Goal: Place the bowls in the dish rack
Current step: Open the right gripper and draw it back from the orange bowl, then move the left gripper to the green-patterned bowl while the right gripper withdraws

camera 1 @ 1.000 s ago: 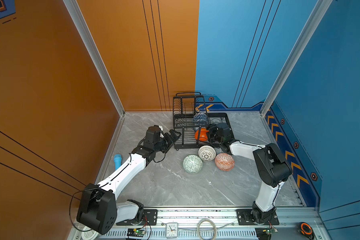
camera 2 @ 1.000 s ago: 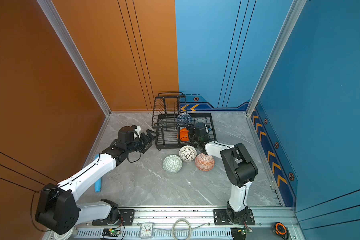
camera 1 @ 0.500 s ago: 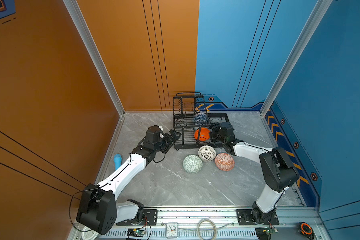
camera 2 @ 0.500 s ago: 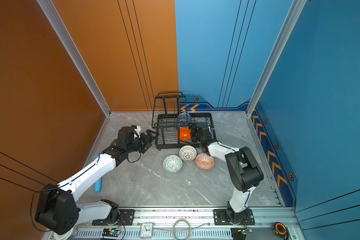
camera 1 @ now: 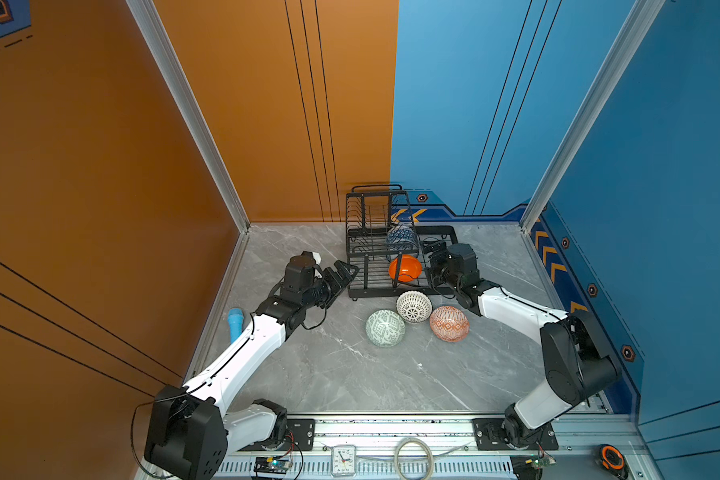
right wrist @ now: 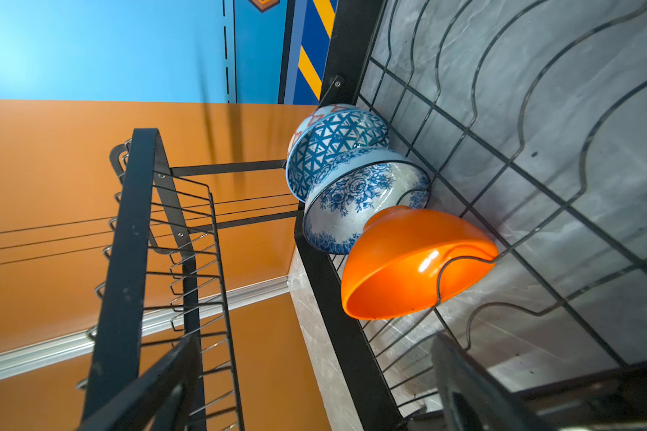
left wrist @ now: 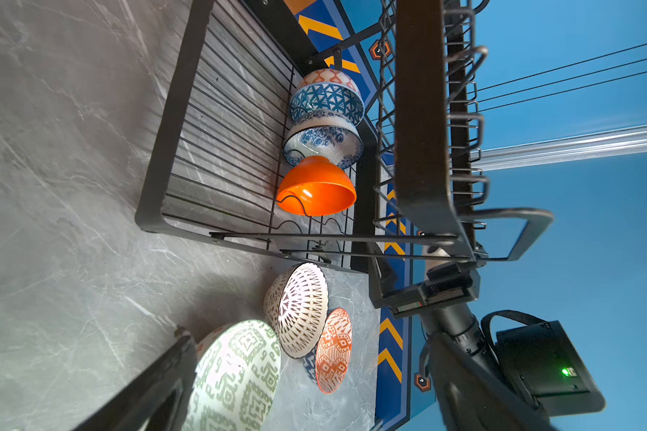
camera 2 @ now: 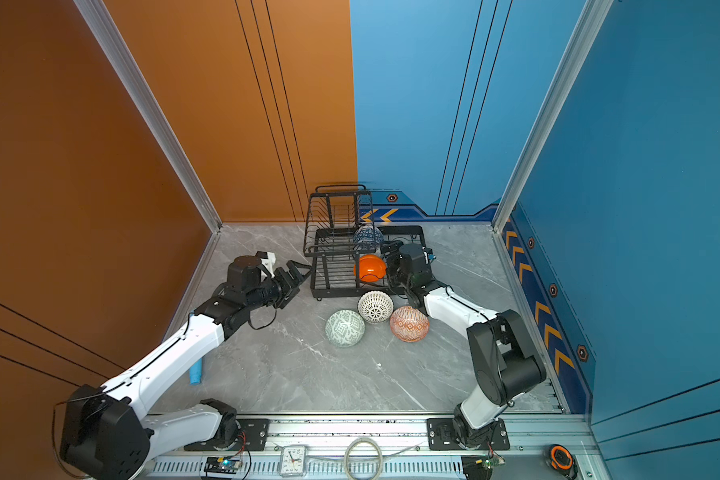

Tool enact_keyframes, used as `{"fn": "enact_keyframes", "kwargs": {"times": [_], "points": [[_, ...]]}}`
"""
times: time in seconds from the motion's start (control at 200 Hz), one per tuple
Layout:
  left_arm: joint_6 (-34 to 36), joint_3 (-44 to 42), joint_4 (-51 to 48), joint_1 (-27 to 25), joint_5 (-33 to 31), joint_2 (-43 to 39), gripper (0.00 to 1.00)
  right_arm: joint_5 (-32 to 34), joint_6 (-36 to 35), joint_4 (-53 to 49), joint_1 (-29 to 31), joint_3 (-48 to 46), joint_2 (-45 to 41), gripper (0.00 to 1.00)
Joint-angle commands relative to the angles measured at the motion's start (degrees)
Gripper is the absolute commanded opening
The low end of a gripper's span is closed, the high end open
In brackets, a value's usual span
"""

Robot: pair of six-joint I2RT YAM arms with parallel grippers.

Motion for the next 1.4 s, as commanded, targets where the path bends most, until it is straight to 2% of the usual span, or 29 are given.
{"fn": "enact_keyframes", "kwargs": {"times": [0.0,0.13,0.425,0.616,0.761,0.876,1.101,1.186,1.201,1.396], "points": [[0.9,-1.8,-3.5,0.6,-1.3,-2.6,0.98,2.2,-1.5,-4.9,-0.7,-2.2,-3.5,1.00],[0.5,-4.1,-5.3,0.6,-1.5,-4.3,0.98,2.3,-3.0,-9.2,-1.1,-3.0,-6.2,1.00],[0.9,-7.4,-9.4,-1.5,3.7,-2.9,0.98,4.0,-13.3,-28.6,-0.5,-0.9,-15.8,1.00],[4.4,-7.8,-12.7,-5.3,2.5,-3.3,0.99,7.5,-21.3,-42.2,0.0,2.1,-21.2,1.00],[5.9,-7.3,-15.9,-8.6,1.7,-0.9,0.98,8.9,-28.6,-51.8,0.7,7.0,-20.9,1.00],[6.3,-7.1,-16.2,-11.3,2.6,2.1,0.95,9.4,-35.1,-55.8,3.0,10.7,-19.5,1.00],[6.9,-6.1,-16.2,-12.5,1.7,5.6,0.91,18.3,-42.8,-62.8,11.8,15.6,-18.8,1.00],[8.2,-4.2,-16.2,-13.1,1.5,8.5,0.87,19.2,-42.4,-64.1,13.4,15.2,-19.8,1.00],[8.3,-3.8,-16.1,-13.1,1.6,9.1,0.83,19.3,-42.2,-64.1,13.6,14.9,-20.1,1.00],[10.4,0.4,-16.2,-14.7,1.5,16.0,0.65,20.5,-41.1,-64.5,14.0,11.7,-24.1,1.00]]}}
